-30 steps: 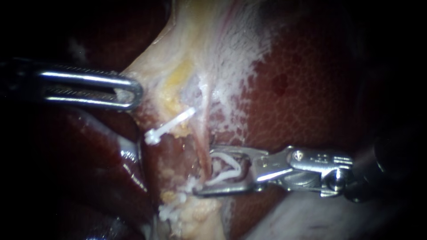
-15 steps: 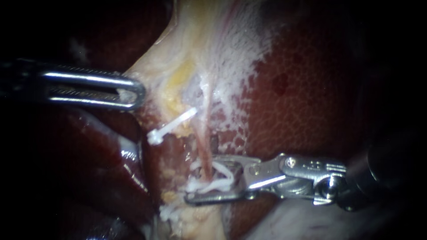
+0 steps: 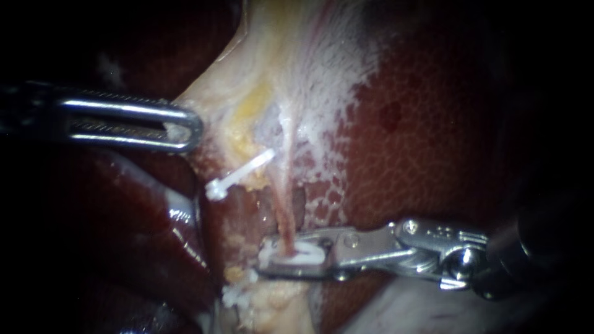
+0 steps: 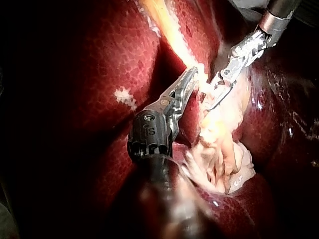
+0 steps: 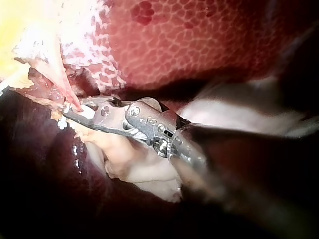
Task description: Clipping second clip right tube
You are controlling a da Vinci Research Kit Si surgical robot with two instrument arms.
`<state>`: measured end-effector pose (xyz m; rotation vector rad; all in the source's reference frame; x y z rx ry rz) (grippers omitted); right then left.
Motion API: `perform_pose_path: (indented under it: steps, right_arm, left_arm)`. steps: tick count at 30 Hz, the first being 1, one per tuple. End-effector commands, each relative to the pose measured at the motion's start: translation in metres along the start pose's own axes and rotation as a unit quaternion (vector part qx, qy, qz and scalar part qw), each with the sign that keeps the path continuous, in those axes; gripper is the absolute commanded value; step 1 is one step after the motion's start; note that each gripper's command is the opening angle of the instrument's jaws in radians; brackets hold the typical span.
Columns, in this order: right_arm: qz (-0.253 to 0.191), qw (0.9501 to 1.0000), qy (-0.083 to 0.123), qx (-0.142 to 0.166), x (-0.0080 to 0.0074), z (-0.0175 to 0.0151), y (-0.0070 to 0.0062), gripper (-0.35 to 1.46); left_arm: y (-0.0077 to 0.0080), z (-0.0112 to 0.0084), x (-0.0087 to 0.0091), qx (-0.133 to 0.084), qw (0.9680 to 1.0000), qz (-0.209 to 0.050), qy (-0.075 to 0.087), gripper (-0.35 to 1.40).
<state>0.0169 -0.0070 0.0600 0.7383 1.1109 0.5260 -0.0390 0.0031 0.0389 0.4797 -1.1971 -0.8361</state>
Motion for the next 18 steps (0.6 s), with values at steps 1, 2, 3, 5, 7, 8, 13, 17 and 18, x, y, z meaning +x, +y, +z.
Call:
perform_pose_path:
  steps: [1,2,3,5,7,8,13,17,18]
  right_arm:
    - [-0.001,1.0,0.0,0.0,-0.0002,0.0001,0.0001,-0.3]
    - [-0.001,1.0,0.0,0.0,-0.0002,0.0001,0.0001,-0.3]
    - [-0.001,1.0,0.0,0.0,-0.0003,0.0001,0.0001,-0.29]
    - [-0.002,1.0,0.0,0.0,-0.0003,0.0002,0.0,-0.29]
    - [-0.002,1.0,0.0,0.0,-0.0004,0.0002,0.0,-0.29]
    - [-0.002,1.0,0.0,0.0,-0.0004,0.0002,0.0,-0.29]
    - [-0.002,1.0,0.0,0.0,-0.0005,0.0003,0.0,-0.29]
    - [-0.002,1.0,0.0,0.001,-0.0005,0.0002,0.0,-0.27]
    - [-0.002,1.0,0.0,0.001,-0.0005,0.0002,0.0,-0.27]
  left_arm:
    - [0.0,0.0,0.0,0.0,1.0,0.0,0.0,-0.35]
    - [0.0,0.0,0.0,0.0,1.0,0.0,0.0,-0.35]
    - [0.0,0.0,0.0,0.0,1.0,0.0,0.0,-0.35]
    - [0.0,0.0,0.0,0.0,1.0,0.0,0.0,-0.35]
    - [0.0,0.0,0.0,0.0,1.0,0.0,0.0,-0.35]
    - [0.0,0.0,0.0,0.0,1.0,0.0,0.0,-0.35]
    - [0.0,0.0,0.0,0.0,1.0,0.0,0.0,-0.35]
    - [0.0,0.0,0.0,0.0,1.0,0.0,0.0,-0.35]
    - [0.0,0.0,0.0,0.0,1.0,0.0,0.0,-0.35]
